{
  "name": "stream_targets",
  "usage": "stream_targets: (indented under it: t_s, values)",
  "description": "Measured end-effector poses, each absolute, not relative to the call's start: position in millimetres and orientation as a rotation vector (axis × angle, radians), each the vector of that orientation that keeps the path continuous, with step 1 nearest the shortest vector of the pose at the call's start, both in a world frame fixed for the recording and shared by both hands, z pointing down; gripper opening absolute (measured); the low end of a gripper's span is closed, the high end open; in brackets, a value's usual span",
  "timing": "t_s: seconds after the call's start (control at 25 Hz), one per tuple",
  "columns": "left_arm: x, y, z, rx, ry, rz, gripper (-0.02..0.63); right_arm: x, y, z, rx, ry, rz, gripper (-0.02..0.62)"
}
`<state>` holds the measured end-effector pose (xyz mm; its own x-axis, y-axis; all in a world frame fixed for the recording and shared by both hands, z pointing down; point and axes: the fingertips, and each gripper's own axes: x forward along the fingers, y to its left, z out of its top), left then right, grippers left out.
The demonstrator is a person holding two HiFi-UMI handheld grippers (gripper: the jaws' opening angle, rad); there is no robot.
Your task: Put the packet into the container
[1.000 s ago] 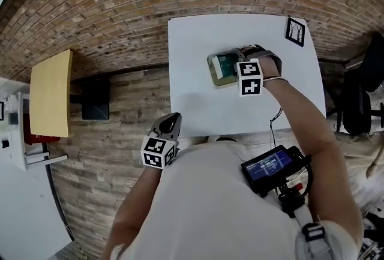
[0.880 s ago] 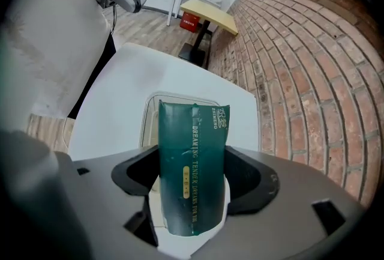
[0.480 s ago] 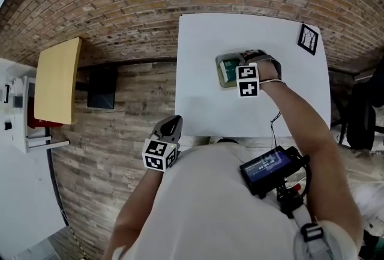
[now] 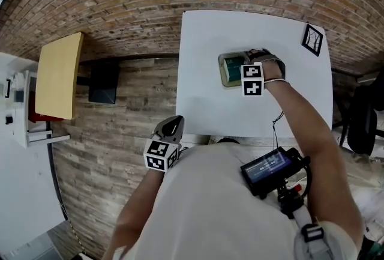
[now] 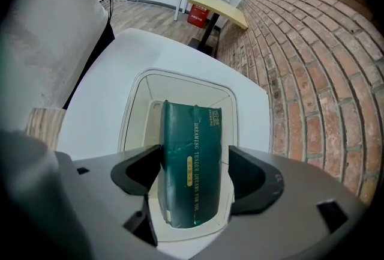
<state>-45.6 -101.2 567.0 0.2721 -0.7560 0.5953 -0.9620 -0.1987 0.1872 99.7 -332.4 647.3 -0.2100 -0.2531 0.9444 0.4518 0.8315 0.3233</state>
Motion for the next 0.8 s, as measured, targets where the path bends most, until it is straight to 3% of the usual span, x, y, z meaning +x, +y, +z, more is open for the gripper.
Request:
stream_targets:
  t_s: [0.52,0.8]
  values:
    - [-53,-87,570,2.056,-1.512,0.475,0.009,103,-338,593,0.044,-1.770,-0.652,0.333]
    - [-54,-88,560,2.152,-1.439,0.469,0.009,125,-326,561,0.237,-1.805,-0.696,0.186]
